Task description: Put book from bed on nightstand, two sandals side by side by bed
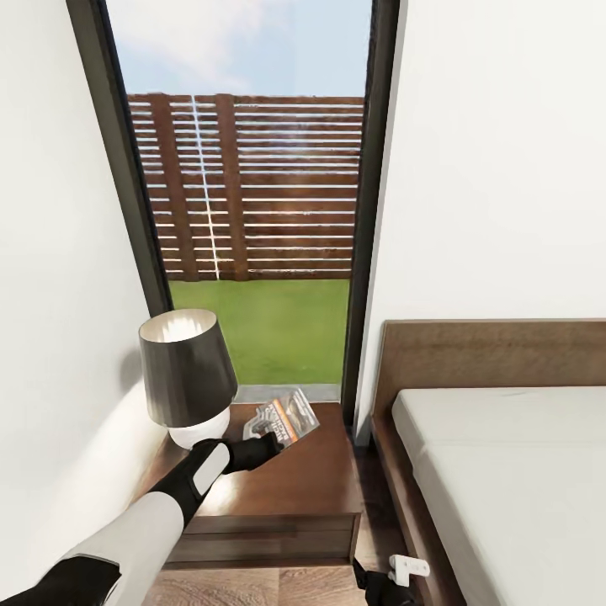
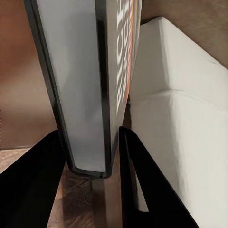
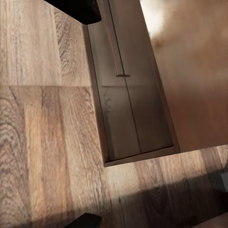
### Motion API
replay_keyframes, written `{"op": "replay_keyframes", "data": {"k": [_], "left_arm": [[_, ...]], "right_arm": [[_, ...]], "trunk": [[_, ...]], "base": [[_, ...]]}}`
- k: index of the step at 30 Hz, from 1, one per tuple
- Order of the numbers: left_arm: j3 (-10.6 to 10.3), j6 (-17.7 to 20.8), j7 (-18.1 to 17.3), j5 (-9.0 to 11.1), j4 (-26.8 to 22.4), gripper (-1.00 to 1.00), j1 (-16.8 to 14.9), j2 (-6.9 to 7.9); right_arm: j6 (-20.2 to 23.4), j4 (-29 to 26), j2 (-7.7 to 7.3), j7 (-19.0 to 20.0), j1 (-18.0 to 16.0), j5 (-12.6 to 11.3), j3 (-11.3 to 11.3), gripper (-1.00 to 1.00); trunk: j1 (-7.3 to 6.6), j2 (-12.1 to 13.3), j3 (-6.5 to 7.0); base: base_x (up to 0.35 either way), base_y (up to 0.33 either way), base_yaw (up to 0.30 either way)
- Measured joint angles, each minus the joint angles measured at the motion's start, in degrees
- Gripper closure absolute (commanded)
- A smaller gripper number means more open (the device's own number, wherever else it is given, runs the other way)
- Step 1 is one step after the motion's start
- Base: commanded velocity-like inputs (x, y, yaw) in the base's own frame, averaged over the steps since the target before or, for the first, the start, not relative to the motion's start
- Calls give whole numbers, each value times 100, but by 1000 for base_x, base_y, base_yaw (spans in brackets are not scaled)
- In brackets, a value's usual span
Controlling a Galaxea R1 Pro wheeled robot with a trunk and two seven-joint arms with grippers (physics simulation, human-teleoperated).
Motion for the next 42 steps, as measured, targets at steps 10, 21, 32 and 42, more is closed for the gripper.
{"op": "replay_keyframes", "data": {"k": [10, 21, 32, 42], "left_arm": [[-6, -8, 6, -5, 2, 100, 0, 6], [-12, -10, -7, -3, 2, 100, 0, 2], [-10, -11, -11, -1, 2, 100, 0, 0], [-7, -7, -16, 3, 1, 100, 0, 6]], "right_arm": [[-10, 25, -4, 15, 0, 9, -4, -100], [-11, 29, -8, 13, 0, 16, -4, -100], [-11, 29, -9, 10, 0, 17, -4, -100], [-11, 29, -9, 10, 0, -3, -4, -100]], "trunk": [[0, 0, 0], [0, 0, 0], [-1, 0, 0], [-1, 0, 0]], "base": [[0, 0, 0], [8, 0, 0], [82, 0, 0], [118, 0, 0]]}}
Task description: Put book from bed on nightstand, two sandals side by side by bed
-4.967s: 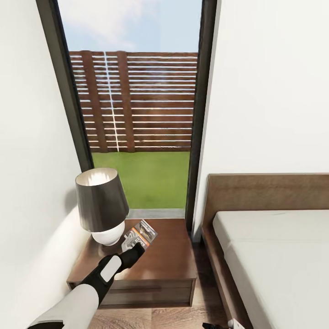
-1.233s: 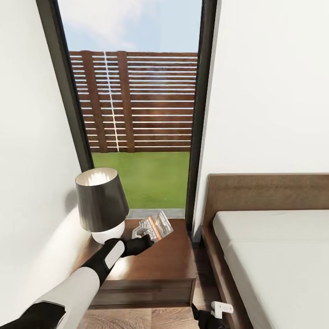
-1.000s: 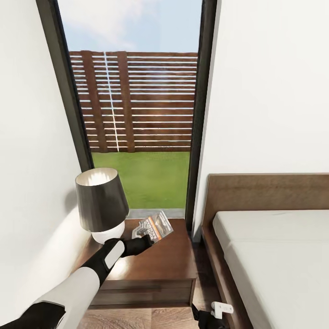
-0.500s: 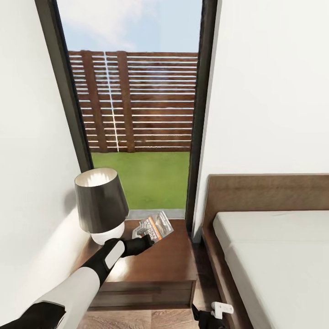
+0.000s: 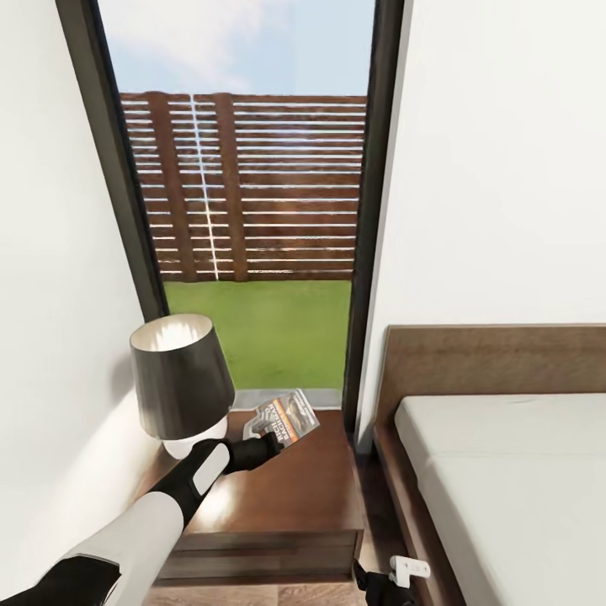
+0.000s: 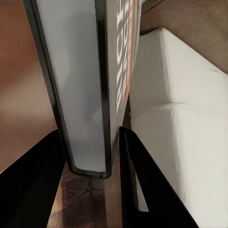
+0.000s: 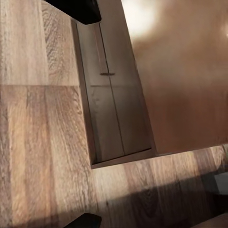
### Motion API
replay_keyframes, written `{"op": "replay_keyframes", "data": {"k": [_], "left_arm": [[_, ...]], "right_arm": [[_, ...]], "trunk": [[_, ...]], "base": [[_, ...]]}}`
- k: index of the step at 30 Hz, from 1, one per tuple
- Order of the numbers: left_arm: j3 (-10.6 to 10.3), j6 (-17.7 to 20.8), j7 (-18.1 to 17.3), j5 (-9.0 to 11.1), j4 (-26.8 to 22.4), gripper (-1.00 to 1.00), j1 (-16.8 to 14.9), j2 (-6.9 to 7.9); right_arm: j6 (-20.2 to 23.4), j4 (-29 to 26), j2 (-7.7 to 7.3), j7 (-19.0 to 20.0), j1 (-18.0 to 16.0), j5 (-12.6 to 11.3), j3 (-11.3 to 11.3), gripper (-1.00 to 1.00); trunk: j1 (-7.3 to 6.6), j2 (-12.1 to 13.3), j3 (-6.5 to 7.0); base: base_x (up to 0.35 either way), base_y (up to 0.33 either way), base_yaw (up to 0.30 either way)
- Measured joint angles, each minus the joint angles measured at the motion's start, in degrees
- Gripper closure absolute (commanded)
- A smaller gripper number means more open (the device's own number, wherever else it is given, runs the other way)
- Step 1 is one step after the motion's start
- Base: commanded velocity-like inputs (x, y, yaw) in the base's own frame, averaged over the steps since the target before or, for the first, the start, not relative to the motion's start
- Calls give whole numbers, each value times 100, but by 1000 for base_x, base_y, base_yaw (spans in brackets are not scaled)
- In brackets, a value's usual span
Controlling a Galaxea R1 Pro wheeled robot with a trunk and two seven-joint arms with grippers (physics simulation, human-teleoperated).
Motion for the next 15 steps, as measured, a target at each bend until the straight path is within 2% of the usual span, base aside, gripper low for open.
{"op": "replay_keyframes", "data": {"k": [15], "left_arm": [[0, 4, -4, 1, 0, 100, 0, 0]], "right_arm": [[0, 0, 0, 0, 0, -22, 0, -100]], "trunk": [[0, 0, 0]], "base": [[128, 0, 0]]}}
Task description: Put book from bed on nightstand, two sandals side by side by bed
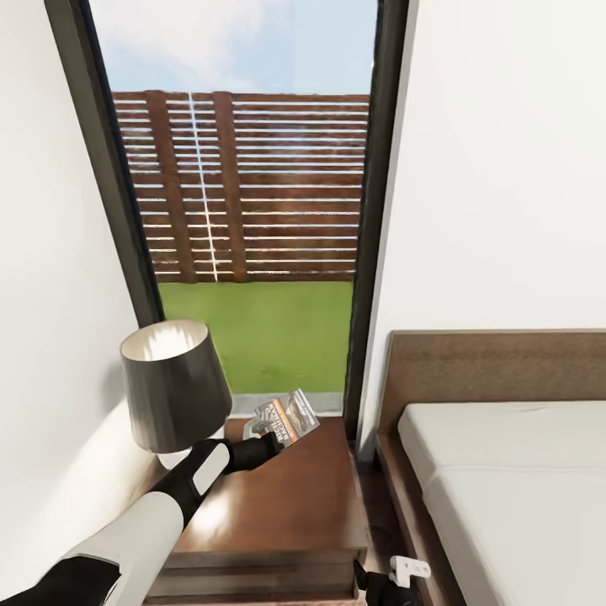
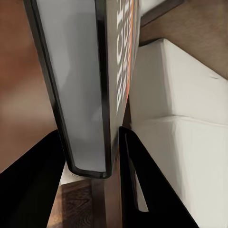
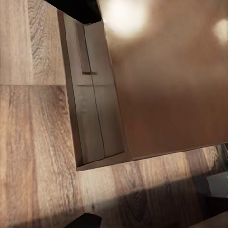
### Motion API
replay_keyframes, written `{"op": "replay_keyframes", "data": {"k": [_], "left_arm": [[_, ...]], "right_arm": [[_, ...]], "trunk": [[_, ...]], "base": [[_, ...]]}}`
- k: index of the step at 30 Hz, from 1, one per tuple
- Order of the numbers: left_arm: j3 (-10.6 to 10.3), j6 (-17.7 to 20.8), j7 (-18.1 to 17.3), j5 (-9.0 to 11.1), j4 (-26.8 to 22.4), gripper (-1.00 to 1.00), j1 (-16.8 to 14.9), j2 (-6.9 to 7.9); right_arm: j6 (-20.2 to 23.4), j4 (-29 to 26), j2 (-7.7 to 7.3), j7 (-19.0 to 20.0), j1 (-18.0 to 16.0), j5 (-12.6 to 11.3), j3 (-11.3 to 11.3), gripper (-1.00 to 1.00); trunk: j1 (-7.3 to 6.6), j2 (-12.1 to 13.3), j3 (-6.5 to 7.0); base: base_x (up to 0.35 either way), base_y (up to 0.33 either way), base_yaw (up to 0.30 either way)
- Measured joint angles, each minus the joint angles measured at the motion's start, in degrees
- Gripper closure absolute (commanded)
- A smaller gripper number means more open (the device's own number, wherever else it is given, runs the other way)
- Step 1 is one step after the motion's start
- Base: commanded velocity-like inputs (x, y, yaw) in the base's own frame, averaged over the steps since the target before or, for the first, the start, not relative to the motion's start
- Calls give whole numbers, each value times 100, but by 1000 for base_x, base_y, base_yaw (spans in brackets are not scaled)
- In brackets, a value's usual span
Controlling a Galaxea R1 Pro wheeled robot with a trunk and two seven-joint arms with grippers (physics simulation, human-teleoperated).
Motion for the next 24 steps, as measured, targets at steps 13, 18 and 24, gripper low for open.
{"op": "replay_keyframes", "data": {"k": [13, 18, 24], "left_arm": [[-2, -9, 0, 0, 0, 100, 0, 0], [-1, -9, 0, 0, 0, 100, 0, 0], [0, -16, 0, 0, 0, 100, 0, 0]], "right_arm": [[11, 0, 0, 0, 0, 20, 0, -100], [9, 0, 0, 0, 0, 5, 0, -100], [9, 0, 0, 1, 0, 0, 0, -100]], "trunk": [[0, 0, 0], [0, 0, 0], [0, 0, 0]], "base": [[129, 0, 0], [129, 0, 0], [129, 0, 0]]}}
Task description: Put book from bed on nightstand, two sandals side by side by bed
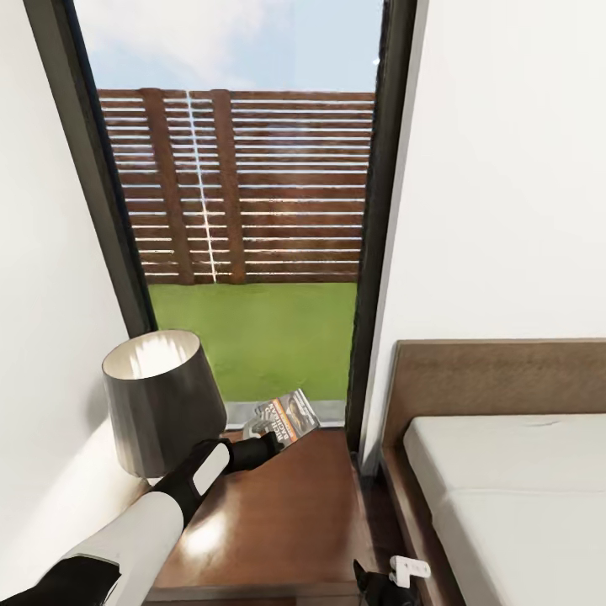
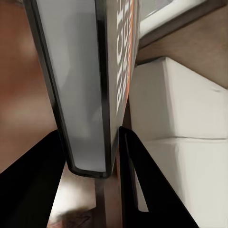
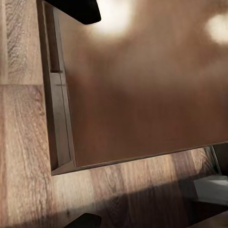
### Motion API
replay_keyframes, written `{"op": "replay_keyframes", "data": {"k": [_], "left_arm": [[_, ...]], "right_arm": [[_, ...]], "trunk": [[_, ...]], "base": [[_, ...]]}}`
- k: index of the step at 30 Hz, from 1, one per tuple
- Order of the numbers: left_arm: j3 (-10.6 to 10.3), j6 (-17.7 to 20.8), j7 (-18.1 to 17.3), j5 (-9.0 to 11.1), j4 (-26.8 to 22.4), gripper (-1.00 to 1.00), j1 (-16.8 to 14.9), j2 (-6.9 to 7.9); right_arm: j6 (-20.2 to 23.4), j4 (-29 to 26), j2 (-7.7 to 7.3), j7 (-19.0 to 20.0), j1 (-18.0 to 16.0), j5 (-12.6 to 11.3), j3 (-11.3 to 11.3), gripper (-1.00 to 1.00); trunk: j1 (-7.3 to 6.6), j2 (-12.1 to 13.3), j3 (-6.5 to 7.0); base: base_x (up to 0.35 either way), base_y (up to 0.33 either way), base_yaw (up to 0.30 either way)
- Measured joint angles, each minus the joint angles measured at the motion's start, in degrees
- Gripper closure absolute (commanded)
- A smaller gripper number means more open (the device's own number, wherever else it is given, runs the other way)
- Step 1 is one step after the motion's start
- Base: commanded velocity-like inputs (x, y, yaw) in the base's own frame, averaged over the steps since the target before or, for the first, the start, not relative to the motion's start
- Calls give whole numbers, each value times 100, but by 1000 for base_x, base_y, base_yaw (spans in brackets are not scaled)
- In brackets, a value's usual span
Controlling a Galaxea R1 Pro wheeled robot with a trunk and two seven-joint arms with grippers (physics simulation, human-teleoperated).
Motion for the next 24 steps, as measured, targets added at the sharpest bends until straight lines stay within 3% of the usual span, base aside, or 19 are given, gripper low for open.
{"op": "replay_keyframes", "data": {"k": [24], "left_arm": [[0, -2, -9, 0, 0, 100, 0, 0]], "right_arm": [[-8, 0, 0, 3, 0, 7, 0, -100]], "trunk": [[0, 0, 0]], "base": [[127, 0, 0]]}}
